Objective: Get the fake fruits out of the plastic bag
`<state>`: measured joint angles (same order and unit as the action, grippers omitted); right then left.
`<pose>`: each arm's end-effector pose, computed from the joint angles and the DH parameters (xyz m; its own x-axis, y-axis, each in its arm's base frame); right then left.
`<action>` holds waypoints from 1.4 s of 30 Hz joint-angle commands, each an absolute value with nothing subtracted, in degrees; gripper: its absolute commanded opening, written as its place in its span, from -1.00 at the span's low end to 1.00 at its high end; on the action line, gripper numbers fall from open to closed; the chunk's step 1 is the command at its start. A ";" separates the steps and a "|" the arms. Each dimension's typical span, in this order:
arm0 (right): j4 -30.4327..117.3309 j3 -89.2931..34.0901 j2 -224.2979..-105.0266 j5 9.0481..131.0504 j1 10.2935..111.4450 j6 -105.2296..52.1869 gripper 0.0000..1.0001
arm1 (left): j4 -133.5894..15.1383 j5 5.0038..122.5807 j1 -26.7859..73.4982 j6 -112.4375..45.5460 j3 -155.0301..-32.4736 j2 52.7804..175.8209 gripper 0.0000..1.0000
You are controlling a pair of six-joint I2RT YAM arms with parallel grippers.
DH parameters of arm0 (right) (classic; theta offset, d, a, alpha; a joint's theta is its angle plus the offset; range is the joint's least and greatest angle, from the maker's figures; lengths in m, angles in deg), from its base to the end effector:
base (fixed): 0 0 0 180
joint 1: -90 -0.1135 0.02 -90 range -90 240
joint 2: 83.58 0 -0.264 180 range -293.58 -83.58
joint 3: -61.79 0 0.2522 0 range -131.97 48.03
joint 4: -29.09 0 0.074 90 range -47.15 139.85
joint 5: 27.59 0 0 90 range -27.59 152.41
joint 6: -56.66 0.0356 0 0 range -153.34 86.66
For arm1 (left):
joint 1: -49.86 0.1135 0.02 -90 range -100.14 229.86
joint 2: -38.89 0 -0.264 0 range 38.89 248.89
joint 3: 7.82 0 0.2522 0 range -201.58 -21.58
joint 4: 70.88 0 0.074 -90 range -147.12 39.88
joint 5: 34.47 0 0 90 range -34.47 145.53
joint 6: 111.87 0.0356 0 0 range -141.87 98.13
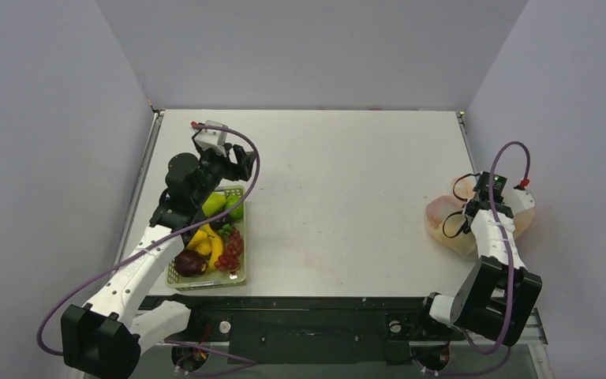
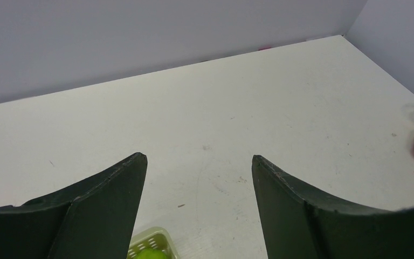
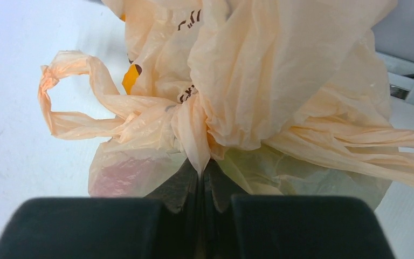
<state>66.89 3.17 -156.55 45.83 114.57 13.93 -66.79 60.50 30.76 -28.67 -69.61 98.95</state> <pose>0.2262 -0.1146 0.2180 -0.0776 0.8096 -0.5819 0.9060 0.3009 0.2978 0.2349 -0.0846 0.3454 -0.0869 -0.0947 -0.9917 0.4003 0.9082 -0.1218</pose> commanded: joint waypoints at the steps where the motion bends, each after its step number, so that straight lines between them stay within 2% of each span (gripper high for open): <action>1: 66.06 0.67 -156.23 46.68 108.83 9.83 -1.00 | -68.98 63.00 30.52 -28.84 -72.98 99.88 0.39; 6: 67.53 -1.50 -158.44 50.78 100.50 4.09 -1.00 | -68.75 63.51 30.52 -29.05 -73.36 100.85 0.38; 11: 61.74 3.17 -156.19 50.40 84.89 -0.73 -1.00 | -68.23 64.61 30.52 -29.47 -73.97 102.19 0.39; 17: 57.26 6.23 -154.91 53.87 70.79 -4.99 -1.00 | -68.31 65.87 30.52 -30.52 -74.60 103.74 0.38; 20: 55.58 7.15 -155.19 54.05 62.97 -4.42 -1.00 | -68.44 67.47 30.52 -32.69 -75.18 105.24 0.16; 23: 54.72 7.18 -155.65 52.89 57.05 -2.02 -1.00 | -69.33 72.82 30.12 -35.09 -75.98 107.24 0.04; 33: 53.53 7.65 -154.81 53.55 42.66 -1.43 -1.00 | -66.48 80.44 25.91 -38.40 -80.22 115.79 0.06; 34: 53.13 8.65 -154.26 53.23 41.98 -2.18 -1.00 | -65.57 81.45 25.50 -38.35 -81.11 116.19 0.10; 37: 50.75 11.50 -150.51 55.35 41.22 -3.13 -0.95 | -64.09 83.70 24.74 -38.44 -82.53 118.63 0.50; 39: 47.86 13.83 -148.44 57.42 41.14 -3.70 -0.79 | -62.98 85.56 24.01 -38.74 -84.13 120.61 0.65; 42: 47.71 14.23 -146.90 57.24 41.06 -4.17 -0.60 | -61.81 90.47 22.46 -39.53 -85.80 123.75 0.71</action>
